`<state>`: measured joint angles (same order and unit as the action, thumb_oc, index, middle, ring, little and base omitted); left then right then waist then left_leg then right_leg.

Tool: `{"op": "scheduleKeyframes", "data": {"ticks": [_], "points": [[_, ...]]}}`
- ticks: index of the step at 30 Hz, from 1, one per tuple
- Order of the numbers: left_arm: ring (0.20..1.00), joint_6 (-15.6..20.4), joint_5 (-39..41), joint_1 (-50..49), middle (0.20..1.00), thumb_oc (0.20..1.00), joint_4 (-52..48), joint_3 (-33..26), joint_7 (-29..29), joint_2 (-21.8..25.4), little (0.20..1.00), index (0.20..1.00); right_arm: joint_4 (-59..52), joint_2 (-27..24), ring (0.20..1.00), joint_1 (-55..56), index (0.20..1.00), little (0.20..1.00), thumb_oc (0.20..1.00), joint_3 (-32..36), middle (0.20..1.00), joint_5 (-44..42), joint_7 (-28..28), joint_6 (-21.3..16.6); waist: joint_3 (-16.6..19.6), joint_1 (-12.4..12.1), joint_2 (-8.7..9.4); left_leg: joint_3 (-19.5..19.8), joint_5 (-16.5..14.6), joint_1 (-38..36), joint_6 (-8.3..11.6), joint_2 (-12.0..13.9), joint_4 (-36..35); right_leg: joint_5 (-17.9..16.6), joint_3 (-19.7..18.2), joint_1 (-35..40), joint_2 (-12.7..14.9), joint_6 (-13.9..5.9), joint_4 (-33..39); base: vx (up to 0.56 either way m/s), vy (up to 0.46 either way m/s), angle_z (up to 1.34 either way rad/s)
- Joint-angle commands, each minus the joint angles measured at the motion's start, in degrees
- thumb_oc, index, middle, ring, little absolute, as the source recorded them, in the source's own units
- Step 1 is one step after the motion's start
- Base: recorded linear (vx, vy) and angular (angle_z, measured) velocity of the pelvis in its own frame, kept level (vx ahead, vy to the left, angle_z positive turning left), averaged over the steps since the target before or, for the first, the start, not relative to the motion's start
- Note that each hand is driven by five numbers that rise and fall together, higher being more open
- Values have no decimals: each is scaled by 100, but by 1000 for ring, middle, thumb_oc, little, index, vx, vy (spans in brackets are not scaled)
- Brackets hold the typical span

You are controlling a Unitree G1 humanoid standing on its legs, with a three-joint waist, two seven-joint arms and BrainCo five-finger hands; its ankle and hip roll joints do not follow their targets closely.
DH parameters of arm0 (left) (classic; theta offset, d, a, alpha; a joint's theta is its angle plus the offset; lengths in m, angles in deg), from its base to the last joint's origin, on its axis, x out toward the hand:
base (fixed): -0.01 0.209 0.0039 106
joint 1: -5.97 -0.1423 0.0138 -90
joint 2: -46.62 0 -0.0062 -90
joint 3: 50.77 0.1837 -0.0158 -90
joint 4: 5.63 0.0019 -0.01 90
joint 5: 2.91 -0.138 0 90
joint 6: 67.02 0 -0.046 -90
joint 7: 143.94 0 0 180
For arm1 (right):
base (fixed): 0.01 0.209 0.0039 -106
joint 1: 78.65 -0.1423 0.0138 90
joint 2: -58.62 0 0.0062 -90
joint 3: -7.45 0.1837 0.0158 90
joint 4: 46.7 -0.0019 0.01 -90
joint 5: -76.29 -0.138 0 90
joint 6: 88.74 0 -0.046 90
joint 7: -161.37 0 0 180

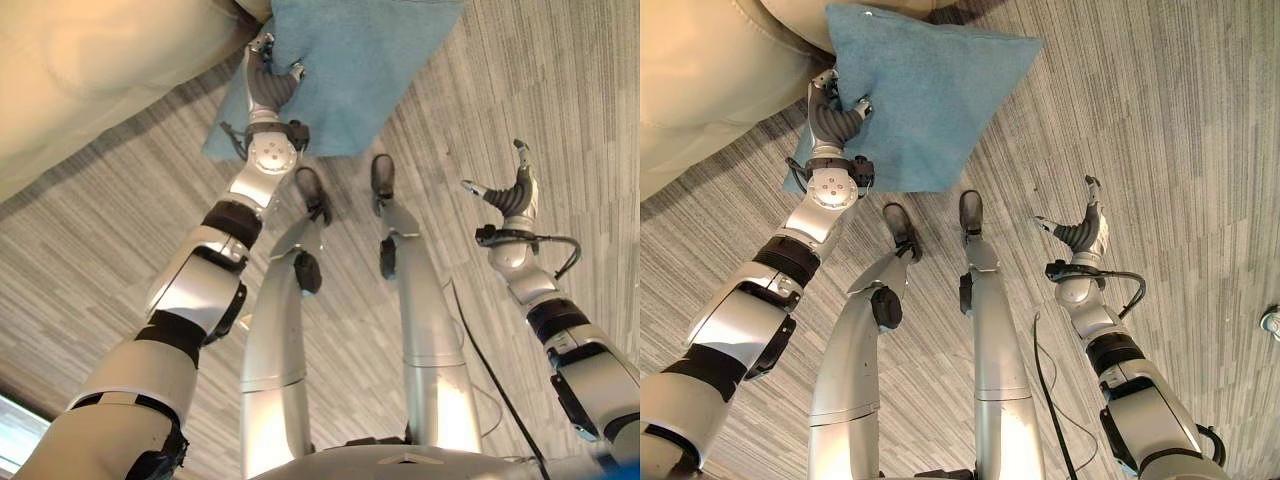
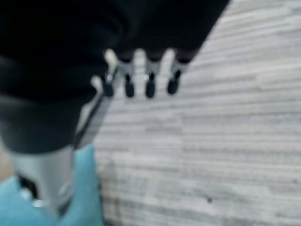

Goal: Pick up all the scattered cushions and arrange them neatly on the sofa.

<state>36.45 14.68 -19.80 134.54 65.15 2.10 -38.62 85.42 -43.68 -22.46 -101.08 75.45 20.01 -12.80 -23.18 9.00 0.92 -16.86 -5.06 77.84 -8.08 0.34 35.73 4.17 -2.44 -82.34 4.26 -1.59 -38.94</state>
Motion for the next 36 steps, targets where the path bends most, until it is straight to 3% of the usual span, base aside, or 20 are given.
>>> {"op": "scheduleKeyframes", "data": {"ticks": [1, 4, 15, 23, 29, 33, 36], "points": [[200, 243, 124, -203, 200, 200, -218, 137, 162, -289, 200, 200, -176, -458, 1000, 139, 1000, 1000, 1000, 16, 1000, 67, 170, -46, 125, 4, -204, 996, -963, -63, 318, 6, 572, -113, -34, 147, 157, -428, 57, 0, 0, 0], [200, 256, 40, -263, 200, 200, -418, 164, 189, -34, 200, 200, -61, -489, 1000, 77, 1000, 1000, 1000, 23, 1000, 64, 111, -19, 174, -54, -267, 987, -958, -46, 328, -8, 588, -77, -35, 109, 155, -411, 13, 0, 0, 0], [200, 505, 167, -538, 200, 200, -1321, 102, 156, 142, 200, 200, 386, -373, 1000, -296, 1000, 1000, 1000, 39, 1000, -116, 107, 60, 233, -215, -353, 1046, -939, 94, 320, -68, 675, -26, 6, -16, 167, -409, -172, 1, 1, 0], [200, 500, 256, -791, 200, 200, -1755, 48, 355, 678, 200, 200, 1203, -231, 1000, -1191, 1000, 1000, 1000, -1, 1000, -1185, -235, 44, 197, -385, -458, 991, -949, 465, 396, -92, 1127, 142, 39, -337, 258, -373, -709, 28, 2, 7], [200, 545, 338, -1008, 200, 200, -2018, -73, 488, 1115, 200, 200, 986, -537, 1000, -1751, 1000, 1000, 1000, -119, 1000, -1449, -315, -103, 129, -489, -517, 949, -1010, 799, 411, -90, 1436, 322, 41, -673, 306, -325, -1133, 51, 7, 5], [200, 533, 209, -1289, 200, 200, -2026, -179, 545, 1312, 200, 200, 407, -1194, 1000, -2297, 1000, 1000, 1000, -411, 1000, -439, 62, 134, -6, -552, -540, 992, -1002, 938, 449, -68, 1544, 408, 71, -757, 320, -324, -1248, 46, 2, 2], [200, 513, 192, -1397, 200, 200, -1957, -234, 501, 1230, 200, 200, 126, -1354, 1000, -2497, 1000, 1000, 1000, -367, 1000, -279, 242, 204, -10, -573, -531, 1006, -990, 1002, 457, -94, 1561, 452, 126, -758, 329, -294, -1291, 27, -39, -2]]}}
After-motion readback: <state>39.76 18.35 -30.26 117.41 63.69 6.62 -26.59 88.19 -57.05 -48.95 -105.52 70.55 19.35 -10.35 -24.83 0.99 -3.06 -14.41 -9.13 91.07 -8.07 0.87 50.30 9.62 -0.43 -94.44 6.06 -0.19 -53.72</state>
